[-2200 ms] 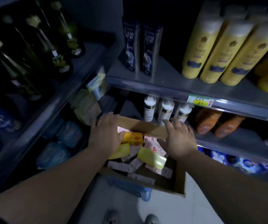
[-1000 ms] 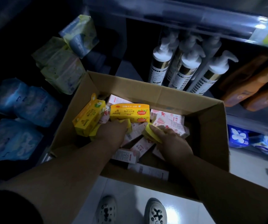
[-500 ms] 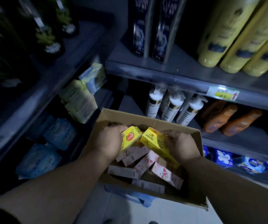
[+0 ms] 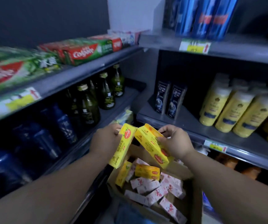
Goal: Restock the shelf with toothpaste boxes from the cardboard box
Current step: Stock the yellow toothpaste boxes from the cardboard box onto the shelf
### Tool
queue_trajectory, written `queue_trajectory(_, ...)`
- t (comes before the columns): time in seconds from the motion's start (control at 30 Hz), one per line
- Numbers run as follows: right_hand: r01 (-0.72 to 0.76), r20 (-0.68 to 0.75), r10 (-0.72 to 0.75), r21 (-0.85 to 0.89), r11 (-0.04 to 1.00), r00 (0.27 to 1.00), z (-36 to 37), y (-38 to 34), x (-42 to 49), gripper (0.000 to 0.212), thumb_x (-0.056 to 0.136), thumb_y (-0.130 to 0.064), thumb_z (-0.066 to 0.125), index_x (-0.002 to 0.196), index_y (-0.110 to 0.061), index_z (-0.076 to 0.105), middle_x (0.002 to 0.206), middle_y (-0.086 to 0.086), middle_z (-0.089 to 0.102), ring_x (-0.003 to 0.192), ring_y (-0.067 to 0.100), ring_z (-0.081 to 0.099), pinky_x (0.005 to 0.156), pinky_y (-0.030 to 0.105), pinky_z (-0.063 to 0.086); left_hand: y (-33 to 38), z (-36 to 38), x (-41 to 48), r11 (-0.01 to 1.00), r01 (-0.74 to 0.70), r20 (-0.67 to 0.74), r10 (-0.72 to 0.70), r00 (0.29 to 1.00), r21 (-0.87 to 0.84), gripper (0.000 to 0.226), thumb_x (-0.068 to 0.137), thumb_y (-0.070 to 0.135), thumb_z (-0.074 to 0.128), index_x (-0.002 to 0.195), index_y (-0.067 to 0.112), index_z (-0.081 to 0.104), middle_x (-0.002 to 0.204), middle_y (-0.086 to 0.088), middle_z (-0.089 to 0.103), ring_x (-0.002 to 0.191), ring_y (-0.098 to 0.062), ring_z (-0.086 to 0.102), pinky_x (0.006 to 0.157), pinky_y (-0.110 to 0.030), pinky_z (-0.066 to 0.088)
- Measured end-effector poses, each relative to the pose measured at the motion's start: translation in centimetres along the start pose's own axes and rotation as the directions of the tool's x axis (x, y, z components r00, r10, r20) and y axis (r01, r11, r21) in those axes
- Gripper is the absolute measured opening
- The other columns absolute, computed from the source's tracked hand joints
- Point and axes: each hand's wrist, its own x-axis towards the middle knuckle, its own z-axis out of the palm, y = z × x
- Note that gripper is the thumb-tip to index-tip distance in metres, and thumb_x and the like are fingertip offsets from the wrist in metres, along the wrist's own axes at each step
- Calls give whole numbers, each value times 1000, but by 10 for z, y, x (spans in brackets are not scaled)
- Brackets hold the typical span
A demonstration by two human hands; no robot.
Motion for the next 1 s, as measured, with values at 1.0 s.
queue_trajectory(1.0, 554, 355, -670, 380, 741, 653, 100, -362, -344, 10, 84, -14, 72, 89, -14, 63, 69, 2, 63, 60, 12, 56, 56, 25, 45, -62, -419, -434, 952, 304, -728, -216, 651, -11, 26, 85, 21, 68, 108, 34, 63, 83, 9, 63, 64, -1, 52, 55, -12, 35)
